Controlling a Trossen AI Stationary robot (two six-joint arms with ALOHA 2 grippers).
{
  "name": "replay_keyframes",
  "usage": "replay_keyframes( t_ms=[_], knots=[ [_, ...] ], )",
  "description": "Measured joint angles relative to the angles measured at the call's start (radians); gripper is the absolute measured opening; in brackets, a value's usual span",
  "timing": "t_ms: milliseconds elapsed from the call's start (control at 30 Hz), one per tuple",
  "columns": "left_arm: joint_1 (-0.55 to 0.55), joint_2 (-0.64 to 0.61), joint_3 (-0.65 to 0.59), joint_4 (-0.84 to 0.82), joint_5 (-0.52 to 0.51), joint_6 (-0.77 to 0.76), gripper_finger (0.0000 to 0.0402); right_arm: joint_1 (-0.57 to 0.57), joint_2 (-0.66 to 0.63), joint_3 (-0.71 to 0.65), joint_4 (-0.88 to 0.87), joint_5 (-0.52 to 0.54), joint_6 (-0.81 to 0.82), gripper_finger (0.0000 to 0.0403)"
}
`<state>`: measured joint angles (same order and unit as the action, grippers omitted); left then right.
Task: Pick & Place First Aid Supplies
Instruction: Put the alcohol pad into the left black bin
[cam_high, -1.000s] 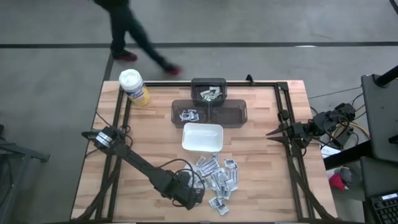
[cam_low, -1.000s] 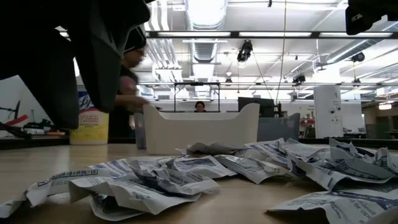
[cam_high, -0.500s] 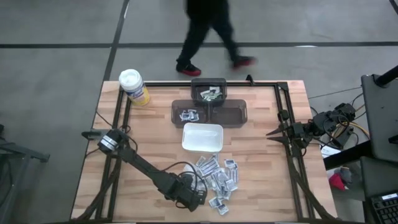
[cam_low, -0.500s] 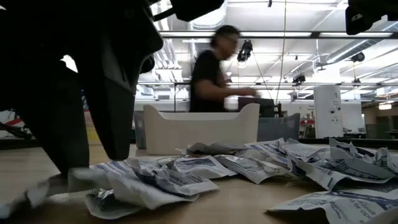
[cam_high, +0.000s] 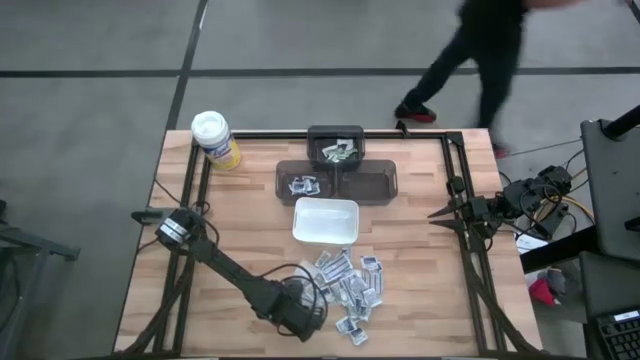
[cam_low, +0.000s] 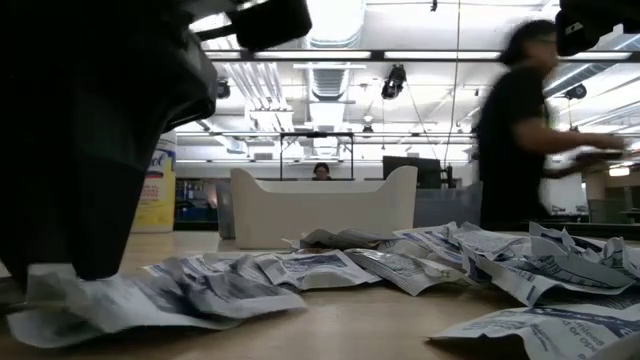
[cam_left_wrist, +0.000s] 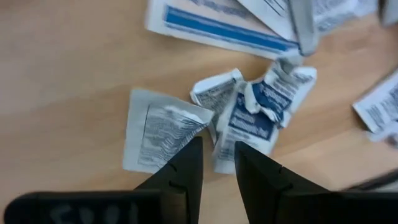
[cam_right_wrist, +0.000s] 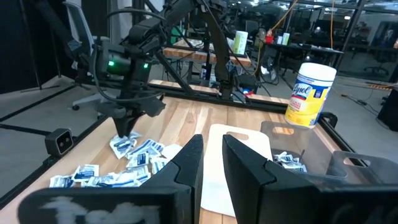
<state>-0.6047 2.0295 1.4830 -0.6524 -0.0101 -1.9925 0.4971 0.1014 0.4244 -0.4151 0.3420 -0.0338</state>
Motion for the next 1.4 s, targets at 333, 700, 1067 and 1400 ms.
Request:
replay_keyframes(
  t_ms=[333,700,1067,1400],
  knots=[
    [0.001,-0.012,0.003,-0.036,-0.008,0.003,0.0096,0.000,0.000,0.000,0.000,0.000,0.000,0.0059],
    [0.003,-0.012,0.006,0.016,-0.035,0.018,0.0096,0.000,0.000,0.000,0.001,0.000,-0.004,0.0059],
    [0.001,-0.016,0.048,-0.050,-0.044,0.023,0.0096,0.000,0.000,0.000,0.000,0.000,-0.002,0.0059],
    [-0.003,-0.018,0.098,-0.198,-0.039,0.109,0.0096,0.000,0.000,0.000,0.001,0.000,0.000,0.0059]
  ],
)
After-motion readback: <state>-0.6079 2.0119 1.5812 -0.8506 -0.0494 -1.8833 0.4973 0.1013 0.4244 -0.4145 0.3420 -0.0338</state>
